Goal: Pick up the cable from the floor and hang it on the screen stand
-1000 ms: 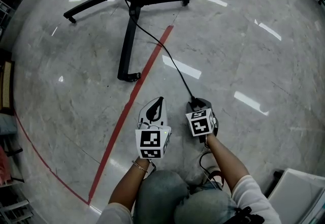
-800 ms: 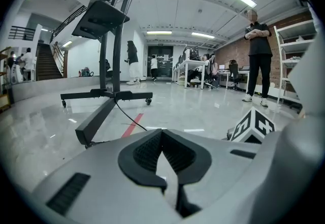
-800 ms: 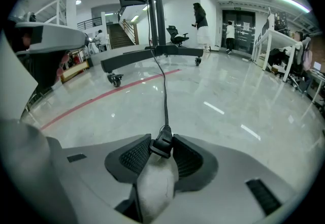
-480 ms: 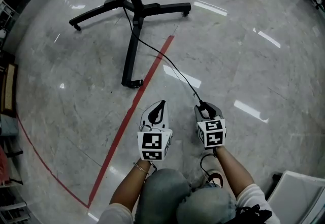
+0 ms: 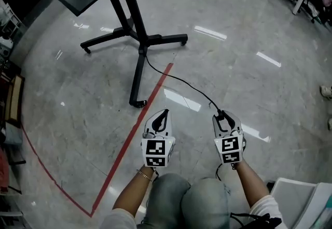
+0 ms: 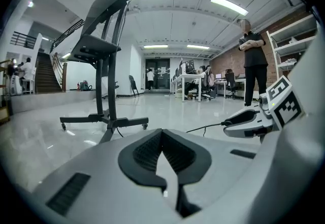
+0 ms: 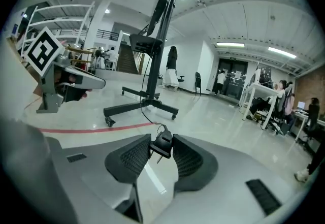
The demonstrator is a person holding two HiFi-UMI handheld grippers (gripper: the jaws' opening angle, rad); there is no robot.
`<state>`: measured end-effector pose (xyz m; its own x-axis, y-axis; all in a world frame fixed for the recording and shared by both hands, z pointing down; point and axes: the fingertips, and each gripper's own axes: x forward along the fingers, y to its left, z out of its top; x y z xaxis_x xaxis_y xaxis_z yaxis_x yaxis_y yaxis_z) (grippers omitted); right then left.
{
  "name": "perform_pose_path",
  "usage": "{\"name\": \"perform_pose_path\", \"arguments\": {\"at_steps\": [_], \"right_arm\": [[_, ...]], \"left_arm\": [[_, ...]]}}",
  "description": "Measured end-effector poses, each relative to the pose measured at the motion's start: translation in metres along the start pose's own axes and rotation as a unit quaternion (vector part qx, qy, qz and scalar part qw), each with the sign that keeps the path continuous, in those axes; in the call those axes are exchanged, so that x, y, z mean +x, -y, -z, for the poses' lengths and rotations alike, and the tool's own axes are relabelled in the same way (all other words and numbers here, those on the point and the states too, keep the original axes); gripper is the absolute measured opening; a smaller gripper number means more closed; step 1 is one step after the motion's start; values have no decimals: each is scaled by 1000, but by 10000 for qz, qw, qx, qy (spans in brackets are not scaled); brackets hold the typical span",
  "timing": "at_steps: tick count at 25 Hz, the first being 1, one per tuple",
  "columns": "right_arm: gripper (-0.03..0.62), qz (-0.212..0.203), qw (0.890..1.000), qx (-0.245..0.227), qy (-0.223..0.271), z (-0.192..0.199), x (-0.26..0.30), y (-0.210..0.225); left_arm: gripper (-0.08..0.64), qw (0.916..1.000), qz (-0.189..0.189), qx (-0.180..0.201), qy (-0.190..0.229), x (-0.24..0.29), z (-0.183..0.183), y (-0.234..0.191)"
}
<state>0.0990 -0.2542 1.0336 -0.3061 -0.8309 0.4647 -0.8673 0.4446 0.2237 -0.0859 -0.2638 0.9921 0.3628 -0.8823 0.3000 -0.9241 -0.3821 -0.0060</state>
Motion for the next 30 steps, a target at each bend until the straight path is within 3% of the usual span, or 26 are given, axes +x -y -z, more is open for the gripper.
{"name": "perform_pose_path", "arguments": {"at_steps": [8,20,28,30], "right_arm": [[144,-429,9989,-72,-195,-137,-130,45],[144,-533,9982,-218,-186,-359,-327,77],[144,-881,9944,-160,563,-509,-457,95],[144,-950,9932,-47,678,-546,-484,101]], "left_arm": [[5,9999,71,-93,-16,-64,-142,29],[5,9982,-156,-341,-473,-202,-332,1],[11,9982,141,0,-576,-256,-401,7],[59,9982,331,112,-479,-256,-410,13]]}}
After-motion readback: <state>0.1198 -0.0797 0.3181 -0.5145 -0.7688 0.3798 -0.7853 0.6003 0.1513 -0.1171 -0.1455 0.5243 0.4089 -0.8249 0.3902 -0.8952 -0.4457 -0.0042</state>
